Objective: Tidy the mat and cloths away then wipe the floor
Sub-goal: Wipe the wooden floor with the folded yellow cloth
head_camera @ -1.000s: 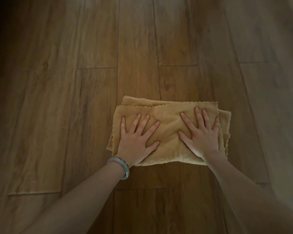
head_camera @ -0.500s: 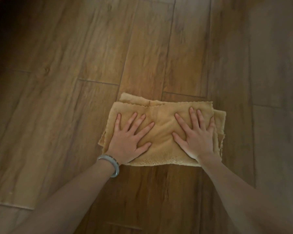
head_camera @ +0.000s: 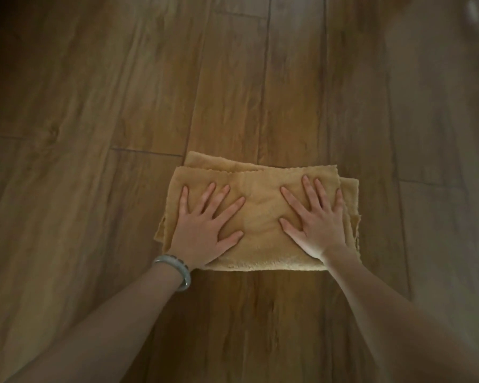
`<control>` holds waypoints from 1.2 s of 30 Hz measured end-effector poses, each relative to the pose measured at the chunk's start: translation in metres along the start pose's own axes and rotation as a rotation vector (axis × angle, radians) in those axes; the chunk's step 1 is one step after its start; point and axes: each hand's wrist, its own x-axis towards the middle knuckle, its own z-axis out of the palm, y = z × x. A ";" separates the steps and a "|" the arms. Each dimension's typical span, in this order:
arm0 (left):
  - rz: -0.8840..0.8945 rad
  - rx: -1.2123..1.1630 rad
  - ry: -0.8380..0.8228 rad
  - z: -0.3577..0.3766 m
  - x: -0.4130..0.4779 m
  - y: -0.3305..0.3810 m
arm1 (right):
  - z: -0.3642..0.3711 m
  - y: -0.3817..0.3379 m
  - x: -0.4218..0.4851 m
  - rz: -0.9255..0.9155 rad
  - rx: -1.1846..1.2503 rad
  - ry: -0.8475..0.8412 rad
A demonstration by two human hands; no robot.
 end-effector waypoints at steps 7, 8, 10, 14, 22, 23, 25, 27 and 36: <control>0.158 0.054 -0.036 -0.006 0.031 -0.041 | -0.004 -0.023 0.016 0.178 0.022 -0.023; 0.198 0.081 -0.051 -0.008 0.031 -0.053 | -0.004 -0.035 0.013 0.206 0.036 -0.018; 0.248 0.119 -0.074 -0.013 0.020 -0.082 | -0.004 -0.066 0.005 0.221 0.048 -0.026; 0.287 0.169 -0.121 -0.022 -0.043 -0.141 | 0.001 -0.144 -0.011 0.118 0.099 0.028; 0.187 0.125 -0.218 -0.030 -0.115 -0.185 | 0.002 -0.209 -0.019 -0.043 0.095 0.030; 0.170 0.114 -0.221 -0.030 -0.113 -0.185 | 0.000 -0.209 -0.015 -0.048 0.093 0.020; 0.105 0.107 -0.204 -0.030 -0.102 -0.189 | -0.007 -0.207 0.004 -0.049 0.091 0.013; -0.006 0.100 -0.168 -0.033 -0.082 -0.201 | -0.015 -0.210 0.037 -0.038 0.080 -0.015; -0.096 0.098 -0.153 -0.038 -0.059 -0.218 | -0.021 -0.222 0.079 -0.016 0.081 0.012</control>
